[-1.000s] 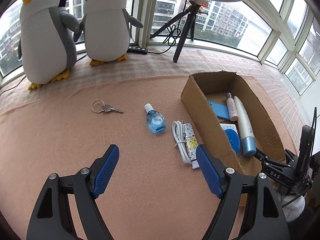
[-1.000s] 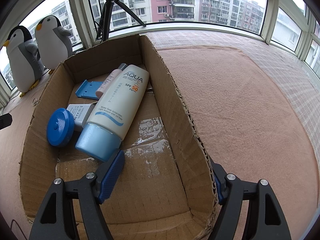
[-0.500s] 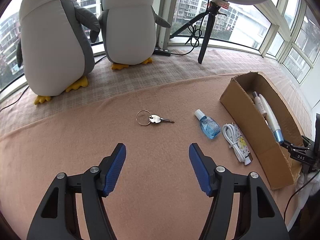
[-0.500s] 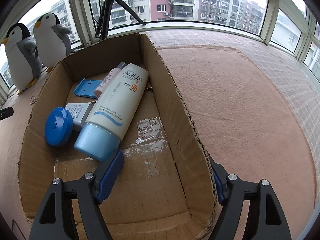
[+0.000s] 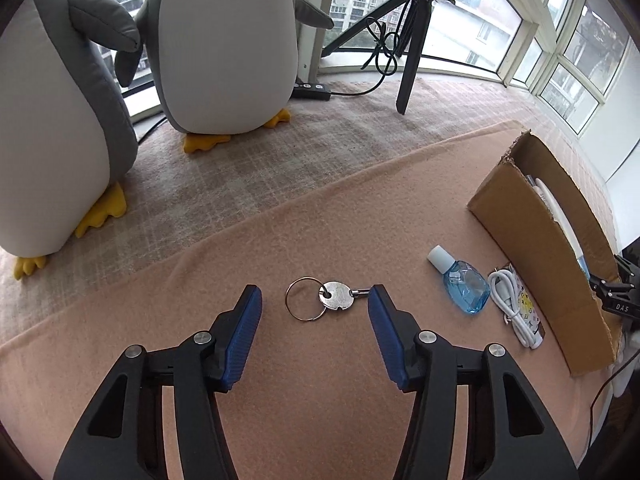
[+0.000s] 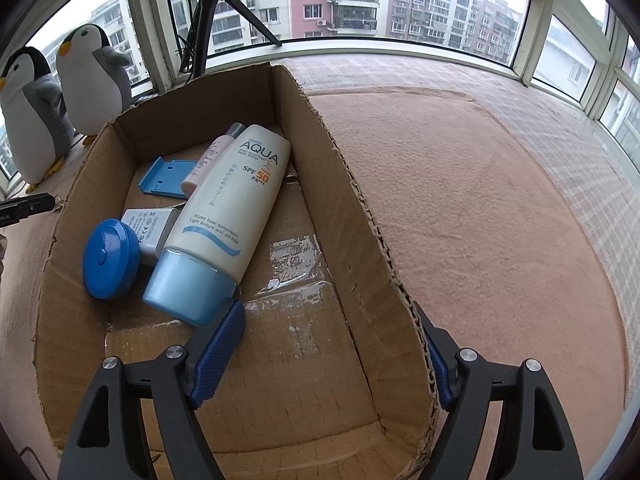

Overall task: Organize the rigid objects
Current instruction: 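Move the left tool to the keys and close on the key ring, then carry the keys into the box and open the left gripper, then move the left tool back to the white USB cable and close on it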

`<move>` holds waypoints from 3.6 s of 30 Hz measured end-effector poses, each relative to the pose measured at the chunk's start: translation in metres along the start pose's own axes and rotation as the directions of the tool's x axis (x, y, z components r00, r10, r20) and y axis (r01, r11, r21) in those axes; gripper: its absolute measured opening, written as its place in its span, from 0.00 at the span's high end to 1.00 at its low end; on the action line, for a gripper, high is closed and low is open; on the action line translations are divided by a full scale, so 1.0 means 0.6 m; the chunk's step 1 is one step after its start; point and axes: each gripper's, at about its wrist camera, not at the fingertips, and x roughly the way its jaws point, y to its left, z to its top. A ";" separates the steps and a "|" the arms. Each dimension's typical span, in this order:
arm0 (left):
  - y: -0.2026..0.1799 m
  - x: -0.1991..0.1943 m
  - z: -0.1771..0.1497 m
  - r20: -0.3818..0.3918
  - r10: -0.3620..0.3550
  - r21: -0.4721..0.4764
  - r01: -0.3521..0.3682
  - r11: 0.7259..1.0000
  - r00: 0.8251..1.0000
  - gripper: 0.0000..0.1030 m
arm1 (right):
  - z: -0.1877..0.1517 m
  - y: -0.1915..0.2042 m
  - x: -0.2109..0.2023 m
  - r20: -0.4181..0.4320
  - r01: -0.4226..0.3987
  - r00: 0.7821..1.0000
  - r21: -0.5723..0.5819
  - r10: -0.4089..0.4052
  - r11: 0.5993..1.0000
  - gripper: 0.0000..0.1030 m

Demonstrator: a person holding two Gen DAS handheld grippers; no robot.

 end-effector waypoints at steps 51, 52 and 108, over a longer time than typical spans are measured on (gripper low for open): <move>-0.061 -0.087 0.005 0.143 0.013 -0.022 -0.010 1.000 0.990 0.99 | 0.008 -0.001 0.000 0.008 0.006 1.000 -0.016 -0.006 1.000 0.24; -0.067 -0.094 0.011 0.154 0.013 -0.020 -0.010 1.000 0.988 0.99 | 0.008 -0.002 0.000 0.009 0.004 1.000 -0.015 -0.004 1.000 0.24; -0.329 -0.102 0.098 0.191 -0.095 0.007 0.096 0.995 0.977 0.37 | 0.002 -0.002 0.005 0.034 -0.029 0.999 -0.011 0.029 1.000 0.24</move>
